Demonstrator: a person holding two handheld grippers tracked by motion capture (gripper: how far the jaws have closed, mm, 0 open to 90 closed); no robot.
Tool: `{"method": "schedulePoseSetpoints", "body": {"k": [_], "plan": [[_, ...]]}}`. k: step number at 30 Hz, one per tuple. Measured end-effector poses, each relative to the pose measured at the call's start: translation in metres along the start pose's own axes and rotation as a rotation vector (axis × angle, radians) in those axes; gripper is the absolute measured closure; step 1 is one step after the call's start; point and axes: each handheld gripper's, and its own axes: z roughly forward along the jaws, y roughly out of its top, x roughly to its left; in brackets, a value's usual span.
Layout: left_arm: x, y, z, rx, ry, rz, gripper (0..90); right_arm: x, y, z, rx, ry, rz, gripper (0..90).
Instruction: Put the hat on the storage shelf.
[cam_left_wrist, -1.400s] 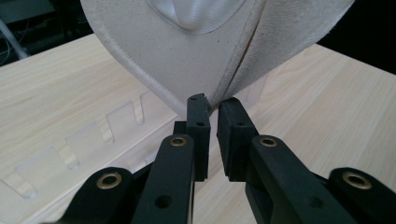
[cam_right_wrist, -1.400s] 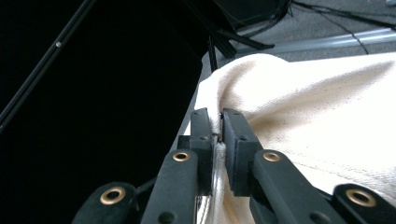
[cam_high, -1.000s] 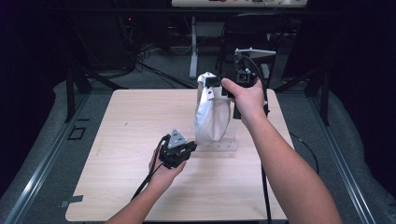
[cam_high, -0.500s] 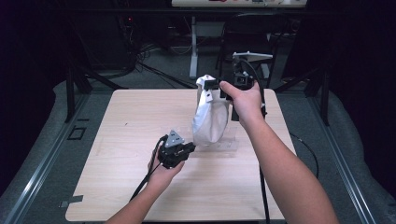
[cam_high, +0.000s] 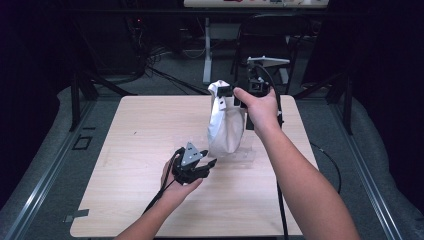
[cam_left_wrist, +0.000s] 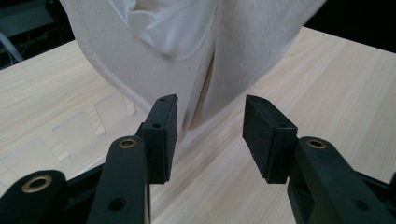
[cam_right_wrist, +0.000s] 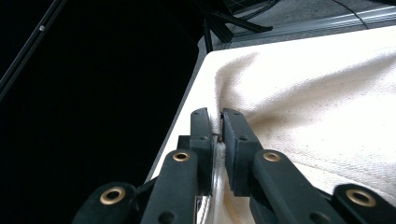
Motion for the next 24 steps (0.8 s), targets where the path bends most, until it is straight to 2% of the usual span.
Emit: {"method": "schedulePoseSetpoints", "body": {"k": [6,15,17,20,24], "plan": [[-0.001,0.007,0.004,-0.002,0.034,-0.007,61.8,0.003,-0.001,0.003,0.006,0.005,-0.007,83.2],[0.0,0.006,0.005,0.022,0.082,-0.002,79.4,0.005,-0.002,0.006,0.012,0.008,-0.008,83.1],[0.001,0.005,0.004,0.023,0.092,0.0,80.5,0.006,-0.003,0.007,0.015,0.011,-0.007,83.0],[0.002,0.003,0.003,0.024,0.104,-0.022,81.9,0.006,-0.004,0.008,0.022,0.016,-0.007,82.9],[-0.001,0.003,0.004,0.03,0.115,-0.013,82.7,0.009,-0.005,0.013,0.031,0.022,-0.009,81.6]]}}
